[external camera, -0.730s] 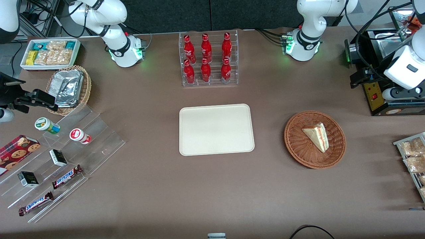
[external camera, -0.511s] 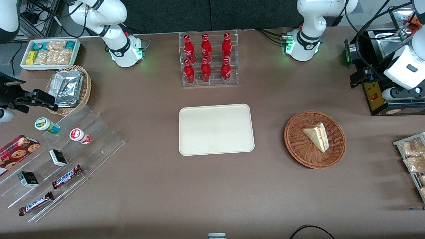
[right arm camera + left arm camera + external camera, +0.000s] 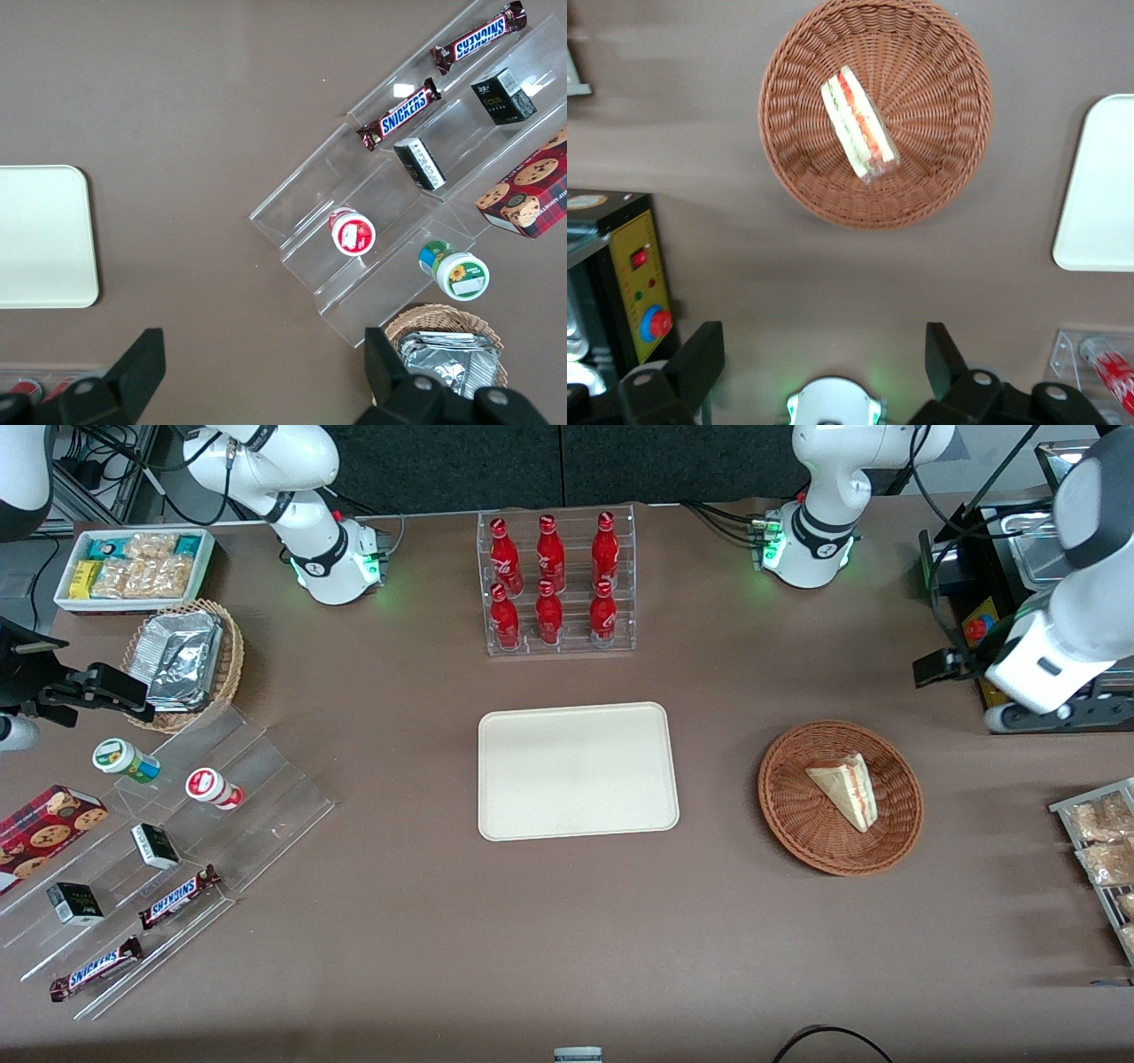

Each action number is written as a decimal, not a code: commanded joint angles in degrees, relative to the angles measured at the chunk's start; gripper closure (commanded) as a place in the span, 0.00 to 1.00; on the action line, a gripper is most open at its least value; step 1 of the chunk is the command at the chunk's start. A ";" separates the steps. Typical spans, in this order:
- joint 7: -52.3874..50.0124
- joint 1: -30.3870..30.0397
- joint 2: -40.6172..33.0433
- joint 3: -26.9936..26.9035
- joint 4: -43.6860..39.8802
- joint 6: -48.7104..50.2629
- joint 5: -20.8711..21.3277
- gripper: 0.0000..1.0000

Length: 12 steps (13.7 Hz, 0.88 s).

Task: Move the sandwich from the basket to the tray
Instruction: 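Move the left gripper over the wrapped sandwich in the wicker basket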

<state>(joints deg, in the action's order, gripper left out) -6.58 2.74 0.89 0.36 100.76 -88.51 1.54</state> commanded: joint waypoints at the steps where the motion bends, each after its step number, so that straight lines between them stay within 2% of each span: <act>1: -2.54 -0.63 -1.50 -0.01 7.23 -6.90 0.04 0.00; 7: -14.92 -0.63 0.33 0.26 20.16 -28.87 -0.75 0.00; 12: -26.88 -0.54 5.16 2.27 24.04 -41.46 -0.14 0.00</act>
<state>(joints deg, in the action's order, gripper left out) -29.23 2.36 4.30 1.20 124.04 -126.55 1.30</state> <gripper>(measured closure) 0.000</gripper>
